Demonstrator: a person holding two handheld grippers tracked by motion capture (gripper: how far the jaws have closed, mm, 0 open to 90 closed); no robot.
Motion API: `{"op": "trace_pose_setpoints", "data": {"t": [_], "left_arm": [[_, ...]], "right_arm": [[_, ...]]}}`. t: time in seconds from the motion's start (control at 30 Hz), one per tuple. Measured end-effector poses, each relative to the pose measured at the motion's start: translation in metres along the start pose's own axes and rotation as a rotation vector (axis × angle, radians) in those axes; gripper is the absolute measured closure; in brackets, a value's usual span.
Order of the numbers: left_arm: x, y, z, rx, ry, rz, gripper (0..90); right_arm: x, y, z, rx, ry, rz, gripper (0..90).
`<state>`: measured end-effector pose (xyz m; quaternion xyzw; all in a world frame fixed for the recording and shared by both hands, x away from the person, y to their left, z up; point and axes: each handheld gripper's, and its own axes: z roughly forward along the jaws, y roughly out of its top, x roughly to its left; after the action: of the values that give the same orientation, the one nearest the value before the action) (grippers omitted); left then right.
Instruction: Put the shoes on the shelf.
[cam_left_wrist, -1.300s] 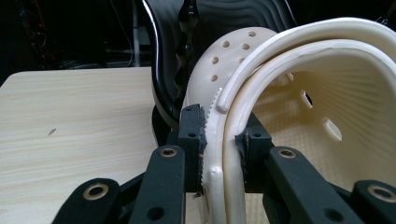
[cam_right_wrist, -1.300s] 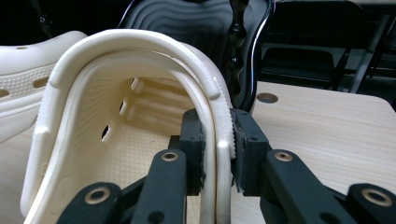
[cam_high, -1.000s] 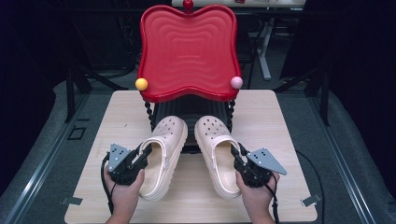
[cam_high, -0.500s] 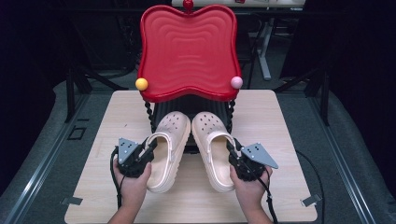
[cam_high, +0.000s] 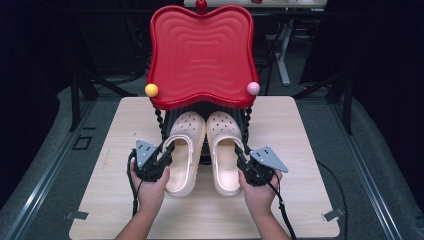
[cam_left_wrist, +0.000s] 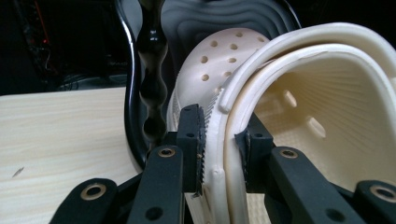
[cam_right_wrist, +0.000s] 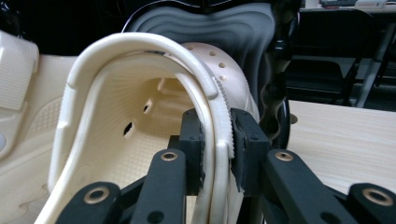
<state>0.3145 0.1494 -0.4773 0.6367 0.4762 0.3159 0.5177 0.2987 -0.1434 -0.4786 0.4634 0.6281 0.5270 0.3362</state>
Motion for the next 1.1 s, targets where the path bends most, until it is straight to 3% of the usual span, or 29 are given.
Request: {"op": "trace_pose_setpoints", "data": {"t": [0.1,0.3,0.4,0.5,0.63,0.93,1.1], "left_arm": [[0.002,0.002,0.005,-0.015,-0.001,-0.019,74.3],[-0.002,0.006,0.013,-0.014,0.016,0.009,73.7],[-0.003,0.006,0.018,-0.016,0.016,0.000,70.8],[0.002,0.010,0.024,-0.025,-0.004,-0.039,68.0],[0.004,0.013,0.028,-0.027,-0.003,-0.048,66.6],[0.003,0.019,0.037,-0.035,0.016,-0.030,66.8],[0.003,0.019,0.036,-0.040,-0.002,-0.035,65.1]], "right_arm": [[0.001,0.000,0.003,-0.007,0.003,-0.008,75.3],[-0.001,0.004,0.012,-0.009,0.000,-0.028,75.1],[-0.002,0.007,0.017,-0.007,-0.006,-0.050,74.8],[-0.003,0.009,0.023,-0.009,-0.003,-0.040,74.4],[-0.003,0.011,0.029,-0.009,-0.006,-0.036,74.0],[-0.004,0.017,0.043,0.002,-0.014,-0.037,73.2],[-0.004,0.015,0.041,-0.001,-0.006,-0.042,71.4]]}}
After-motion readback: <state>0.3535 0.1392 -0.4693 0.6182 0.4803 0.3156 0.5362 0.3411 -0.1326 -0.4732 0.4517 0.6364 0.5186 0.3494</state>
